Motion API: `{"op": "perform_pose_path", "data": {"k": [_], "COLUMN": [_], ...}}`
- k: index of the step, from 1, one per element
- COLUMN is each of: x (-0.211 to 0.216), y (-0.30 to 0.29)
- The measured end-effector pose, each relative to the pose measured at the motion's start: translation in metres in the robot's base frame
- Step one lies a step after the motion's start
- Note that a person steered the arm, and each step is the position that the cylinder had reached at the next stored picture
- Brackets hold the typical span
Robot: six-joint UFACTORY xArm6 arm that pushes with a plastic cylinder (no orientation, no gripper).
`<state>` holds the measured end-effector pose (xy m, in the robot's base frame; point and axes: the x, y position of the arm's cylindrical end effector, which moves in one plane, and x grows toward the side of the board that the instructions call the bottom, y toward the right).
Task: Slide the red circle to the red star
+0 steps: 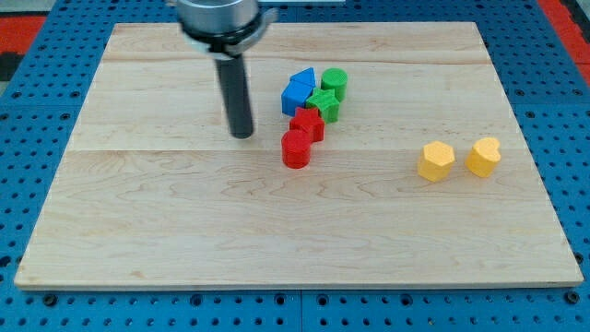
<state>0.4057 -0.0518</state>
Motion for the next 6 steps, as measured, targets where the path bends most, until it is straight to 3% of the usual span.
{"op": "perform_pose_path", "data": {"k": [2,4,6], "x": [-0.01,-0.01,0.038], "y": [0.065,0.002,0.036]}}
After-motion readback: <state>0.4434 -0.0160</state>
